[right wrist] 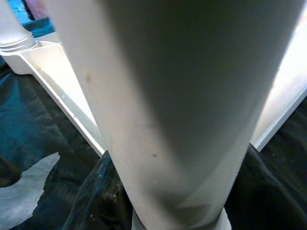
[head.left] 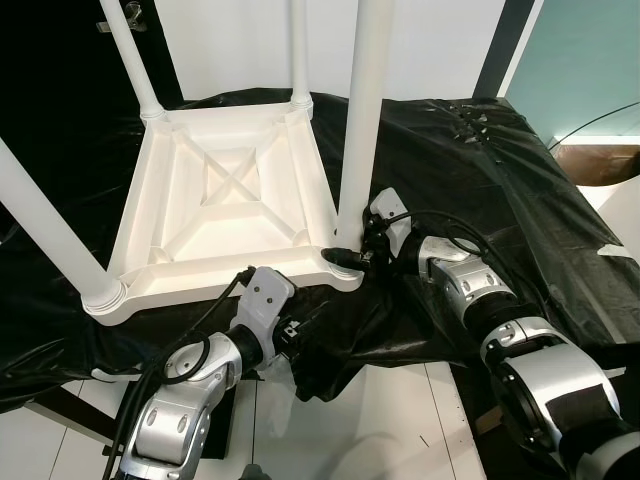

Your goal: Building children table

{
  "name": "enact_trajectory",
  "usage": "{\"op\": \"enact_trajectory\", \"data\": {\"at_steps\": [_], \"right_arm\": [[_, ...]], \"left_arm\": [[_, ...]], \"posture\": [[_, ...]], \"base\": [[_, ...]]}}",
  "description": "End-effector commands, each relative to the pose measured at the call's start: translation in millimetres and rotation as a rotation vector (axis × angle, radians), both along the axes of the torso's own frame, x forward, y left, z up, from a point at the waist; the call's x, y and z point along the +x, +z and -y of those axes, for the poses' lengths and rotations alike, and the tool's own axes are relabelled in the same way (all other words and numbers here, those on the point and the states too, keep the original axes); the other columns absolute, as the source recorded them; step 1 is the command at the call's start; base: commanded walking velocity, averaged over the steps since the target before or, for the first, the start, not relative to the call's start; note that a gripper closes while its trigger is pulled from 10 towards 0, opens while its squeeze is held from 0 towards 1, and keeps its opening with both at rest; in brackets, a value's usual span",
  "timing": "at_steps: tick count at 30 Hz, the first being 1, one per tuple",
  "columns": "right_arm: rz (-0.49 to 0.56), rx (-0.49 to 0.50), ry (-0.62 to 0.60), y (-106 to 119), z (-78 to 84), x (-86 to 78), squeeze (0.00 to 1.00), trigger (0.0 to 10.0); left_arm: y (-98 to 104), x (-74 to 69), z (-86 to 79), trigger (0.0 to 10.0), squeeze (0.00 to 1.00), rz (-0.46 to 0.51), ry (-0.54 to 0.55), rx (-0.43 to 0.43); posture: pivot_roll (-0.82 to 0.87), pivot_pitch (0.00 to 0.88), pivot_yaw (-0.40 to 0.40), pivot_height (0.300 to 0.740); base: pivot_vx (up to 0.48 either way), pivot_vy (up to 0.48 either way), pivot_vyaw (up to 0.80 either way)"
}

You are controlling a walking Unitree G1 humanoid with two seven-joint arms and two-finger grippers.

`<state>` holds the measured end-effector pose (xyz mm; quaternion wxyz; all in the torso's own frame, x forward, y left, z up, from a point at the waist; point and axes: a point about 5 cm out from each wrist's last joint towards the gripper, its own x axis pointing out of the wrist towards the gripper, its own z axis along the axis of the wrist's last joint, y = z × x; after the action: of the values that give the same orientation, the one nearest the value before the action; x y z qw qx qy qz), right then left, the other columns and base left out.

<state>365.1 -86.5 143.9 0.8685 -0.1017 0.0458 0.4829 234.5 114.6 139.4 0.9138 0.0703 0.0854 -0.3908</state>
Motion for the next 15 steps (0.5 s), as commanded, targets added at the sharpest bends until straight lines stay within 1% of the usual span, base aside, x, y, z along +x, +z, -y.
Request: {"op": "enact_trajectory", "data": {"at_steps": [1,2,3,5,6,7,8,9,10,12,13,15], "right_arm": [[-0.029,-0.078,-0.046,-17,5.1,-3.3,0.0,0.0],[-0.02,-0.099,-0.082,-19,7.3,-2.3,0.0,0.0],[-0.02,-0.099,-0.082,-19,7.3,-2.3,0.0,0.0],[-0.043,-0.075,-0.187,-22,11.4,0.9,0.0,0.0],[-0.06,-0.06,-0.259,-25,12.8,2.4,0.0,0.7],[-0.06,-0.06,-0.259,-25,12.8,2.4,0.0,0.7],[-0.08,-0.042,-0.318,-27,13.5,3.3,0.0,3.5],[-0.099,-0.029,-0.365,-28,13.6,3.6,0.0,8.6],[-0.111,-0.004,-0.414,-30,12.4,3.1,0.0,10.0],[-0.117,0.021,-0.465,-32,9.1,1.2,0.0,10.0],[-0.117,0.021,-0.465,-32,9.1,1.2,0.0,10.0],[-0.117,0.048,-0.524,-35,1.8,-2.9,0.0,10.0]], "left_arm": [[-1,-0.4,-3.0,10.0,0.0,0.004,0.057,0.009],[-1,-0.5,-2.9,10.0,0.0,0.003,0.058,0.009],[-1,-0.5,-2.9,10.0,0.0,0.003,0.058,0.009],[-2,-1.5,-2.7,10.0,0.0,0.0,0.058,0.008],[-2,-2.2,-2.7,10.0,0.0,-0.003,0.057,0.008],[-2,-2.2,-2.7,10.0,0.0,-0.003,0.057,0.008],[-3,-2.9,-2.7,10.0,0.0,-0.005,0.057,0.007],[-3,-3.2,-2.7,10.0,0.0,-0.006,0.057,0.007],[-3,-3.3,-2.8,10.0,0.0,-0.008,0.058,0.008],[-4,-3.3,-2.9,10.0,0.0,-0.01,0.058,0.008],[-4,-3.3,-2.9,10.0,0.0,-0.01,0.058,0.008],[-4,-2.8,-3.7,10.0,0.0,-0.011,0.062,0.011]], "posture": [[0.1,0.0,-0.044,0.74],[0.1,0.0,-0.044,0.74],[0.1,0.0,-0.044,0.74],[0.09,0.0,-0.045,0.74],[0.09,0.0,-0.045,0.74],[0.09,0.0,-0.045,0.74],[0.09,0.001,-0.044,0.74],[0.09,0.001,-0.043,0.74],[0.09,0.004,-0.041,0.74],[0.08,0.004,-0.04,0.74],[0.08,0.004,-0.04,0.74],[0.08,0.007,-0.037,0.74]], "base": [[0.0,0.0,0.0],[0.0,0.0,0.0],[0.0,0.0,0.0],[0.0,0.0,0.0],[0.0,0.0,0.0],[0.0,0.0,0.0],[0.0,0.0,0.0],[0.0,0.0,0.0],[0.0,0.0,0.0],[0.0,0.0,0.0],[0.0,0.0,0.0],[0.0,0.0,0.0]]}}
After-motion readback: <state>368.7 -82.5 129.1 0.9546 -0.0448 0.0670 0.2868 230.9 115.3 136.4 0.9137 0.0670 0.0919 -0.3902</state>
